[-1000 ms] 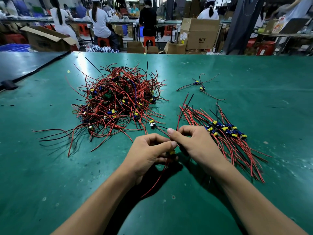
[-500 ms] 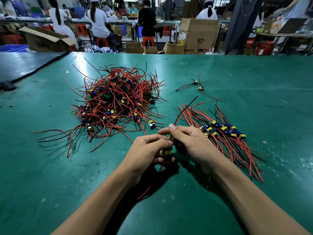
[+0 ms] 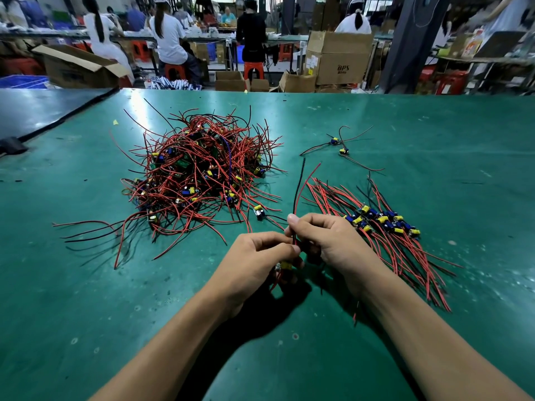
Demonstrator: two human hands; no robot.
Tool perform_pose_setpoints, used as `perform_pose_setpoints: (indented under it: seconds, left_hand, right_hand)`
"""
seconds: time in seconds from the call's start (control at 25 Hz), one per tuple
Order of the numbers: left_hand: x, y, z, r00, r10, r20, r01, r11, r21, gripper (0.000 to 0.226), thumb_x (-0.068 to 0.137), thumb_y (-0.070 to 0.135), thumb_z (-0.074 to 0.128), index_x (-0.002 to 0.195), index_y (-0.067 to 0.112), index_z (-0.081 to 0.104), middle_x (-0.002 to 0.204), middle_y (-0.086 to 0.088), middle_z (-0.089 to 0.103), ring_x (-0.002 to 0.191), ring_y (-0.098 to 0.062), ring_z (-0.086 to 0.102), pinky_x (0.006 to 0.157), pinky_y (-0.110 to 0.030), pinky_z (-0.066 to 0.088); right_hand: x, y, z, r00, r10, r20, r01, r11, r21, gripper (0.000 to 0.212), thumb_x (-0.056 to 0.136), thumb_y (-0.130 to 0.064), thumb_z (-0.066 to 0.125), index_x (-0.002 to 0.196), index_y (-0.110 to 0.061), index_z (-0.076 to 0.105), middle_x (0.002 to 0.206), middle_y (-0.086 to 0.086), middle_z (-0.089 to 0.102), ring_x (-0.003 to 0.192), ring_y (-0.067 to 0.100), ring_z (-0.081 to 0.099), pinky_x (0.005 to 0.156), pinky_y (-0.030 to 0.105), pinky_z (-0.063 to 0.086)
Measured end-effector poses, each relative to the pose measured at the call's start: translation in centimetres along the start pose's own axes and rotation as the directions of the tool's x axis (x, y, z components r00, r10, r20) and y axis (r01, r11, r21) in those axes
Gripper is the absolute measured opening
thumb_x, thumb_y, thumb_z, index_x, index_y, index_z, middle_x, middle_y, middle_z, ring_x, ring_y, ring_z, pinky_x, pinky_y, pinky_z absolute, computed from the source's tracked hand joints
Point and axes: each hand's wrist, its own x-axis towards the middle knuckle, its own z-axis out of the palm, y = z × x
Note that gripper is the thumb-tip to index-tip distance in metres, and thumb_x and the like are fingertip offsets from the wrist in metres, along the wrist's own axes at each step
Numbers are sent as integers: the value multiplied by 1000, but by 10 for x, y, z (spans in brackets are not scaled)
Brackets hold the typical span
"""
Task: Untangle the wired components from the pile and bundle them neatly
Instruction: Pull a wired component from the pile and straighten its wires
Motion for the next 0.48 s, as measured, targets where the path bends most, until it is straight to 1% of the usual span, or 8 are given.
perform_pose_setpoints:
  seconds: [0.04,0.08,0.16,0.24,0.32,0.36,0.4,0.48]
  left_hand:
    - [0,-1,1,1000,-2,-27,1,1000,-9,16,87,4,64,75,8,74,70,-16,68,59,-25,58,56,-28,50]
    - [1,-1,3,998,2,-55,-2,1000,-8,19,88,5,63,74,8,74,67,-16,68,54,-24,58,54,-27,50]
    - [2,-3,4,995,27,-97,-27,1000,8,23,90,6,61,71,8,73,63,-13,66,49,-23,60,52,-28,50]
    - [2,-4,4,992,55,-115,-52,998,27,22,90,4,61,71,6,72,61,-12,64,48,-23,60,53,-30,50]
    - [1,-5,3,992,73,-106,-67,996,54,20,89,3,61,73,2,71,60,-11,63,48,-23,60,52,-28,50]
    - [0,-4,3,992,78,-95,-72,995,65,19,89,2,60,73,1,70,59,-11,63,48,-22,59,51,-28,50]
    - [0,-4,3,993,79,-84,-73,995,64,19,90,2,61,73,1,70,59,-11,63,47,-22,59,51,-27,49]
    - [-1,-3,2,996,69,-58,-67,997,39,19,90,3,62,73,3,71,60,-14,62,47,-22,58,48,-24,48]
  right_hand:
    - [0,0,0,1000,2,5,-2,1000,15,28,77,-42,76,73,-15,73,75,19,60,66,29,44,59,30,40]
    - [-1,1,1,1000,-11,-3,11,1000,0,26,78,-40,76,72,-15,73,72,13,63,60,25,48,55,27,43]
    - [-2,2,4,998,-60,-36,56,993,-107,22,82,-36,77,72,-17,71,67,1,64,52,12,47,49,21,42]
    - [-3,3,6,992,-101,-69,85,976,-203,23,84,-36,78,71,-18,70,64,-3,61,54,11,45,49,22,42]
    - [-3,4,4,989,-117,-86,93,965,-246,28,85,-36,77,69,-15,69,62,0,60,55,14,46,50,24,41]
    - [-3,4,4,990,-102,-92,79,969,-233,29,86,-36,77,69,-13,69,62,3,58,53,15,46,50,25,41]
    - [-3,4,4,993,-66,-96,49,984,-174,29,85,-35,77,68,-13,69,62,8,56,51,16,44,49,25,40]
    - [-1,4,5,995,33,-90,-33,999,9,28,85,-34,77,69,-12,69,61,14,49,50,19,40,50,27,40]
